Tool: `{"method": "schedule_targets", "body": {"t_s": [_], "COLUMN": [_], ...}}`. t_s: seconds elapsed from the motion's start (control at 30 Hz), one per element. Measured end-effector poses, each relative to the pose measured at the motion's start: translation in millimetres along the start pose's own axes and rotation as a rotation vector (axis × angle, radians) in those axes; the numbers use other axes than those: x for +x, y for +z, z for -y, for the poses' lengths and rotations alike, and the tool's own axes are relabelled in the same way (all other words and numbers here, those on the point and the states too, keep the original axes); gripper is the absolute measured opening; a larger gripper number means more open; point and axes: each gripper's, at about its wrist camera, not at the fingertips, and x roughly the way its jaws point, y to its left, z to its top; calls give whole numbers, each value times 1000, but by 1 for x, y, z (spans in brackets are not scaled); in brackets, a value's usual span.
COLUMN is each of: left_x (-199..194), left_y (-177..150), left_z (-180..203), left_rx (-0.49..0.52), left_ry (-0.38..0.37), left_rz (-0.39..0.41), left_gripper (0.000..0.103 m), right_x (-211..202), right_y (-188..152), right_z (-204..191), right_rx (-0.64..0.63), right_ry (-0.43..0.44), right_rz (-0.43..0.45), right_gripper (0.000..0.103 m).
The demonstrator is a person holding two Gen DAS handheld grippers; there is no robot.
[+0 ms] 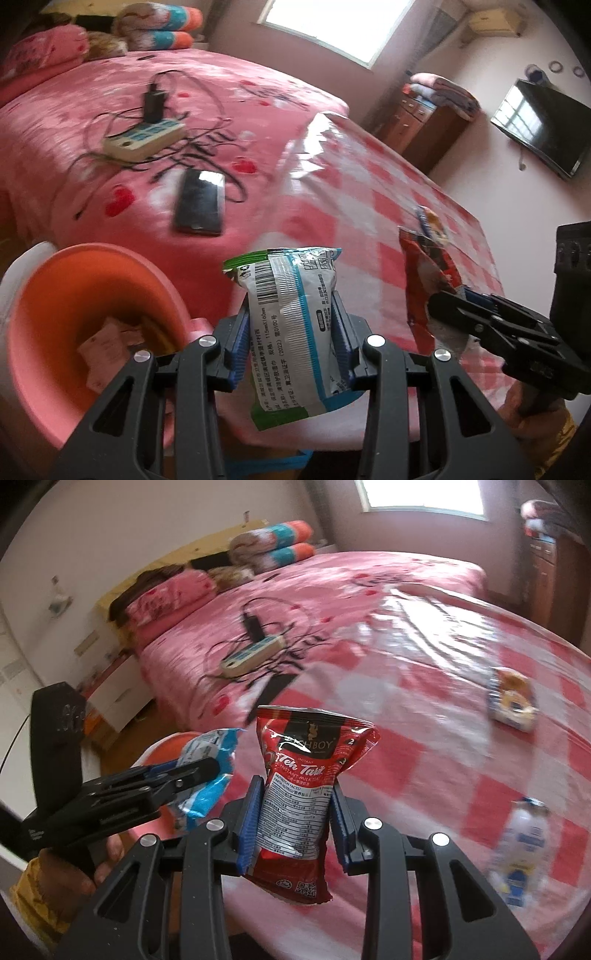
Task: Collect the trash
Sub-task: 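Lift both bags and carry them over the orange bucket, then open both tools to drop the bags into the bucket, then move both open tools back to the bread packet and drink bottle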
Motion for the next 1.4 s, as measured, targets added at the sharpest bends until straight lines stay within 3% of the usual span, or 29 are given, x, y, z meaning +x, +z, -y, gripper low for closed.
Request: {"method": "schedule_targets", "body": {"t_s": [0.43, 0.93, 1.07, 1.2, 1.27, 1.37, 1.4], "left_x": [-23, -25, -25, -33, -36, -39, -40], "left_y": [-15, -30, -33, -31, -27, -25, -24], "left_z": [-92, -147, -154, -153, -149, -145, -142], "left_rx": [-138, -250, -262, -246, -223, -201, -197], "left_ry": [169, 245, 268, 299, 315, 319, 318], "left_rz": [6, -1, -6, 33, 50, 68, 74], "left_gripper": [41, 41, 42, 63, 65, 70, 72], "right_x": [48, 99, 103, 93, 83, 71, 67], "right_y": [12, 10, 10, 15, 18, 21, 21], "right_z": [-72, -137, -134, -119, -109, -97, -93], "right_rx": [-131, -232, -204, -147, -123, -102, -95], "right_ry": [140, 238, 249, 238, 220, 186, 175], "right_rz": [-84, -172, -175, -133, -97, -51, -40], "right_gripper": [36, 38, 61, 74, 82, 84, 89]}}
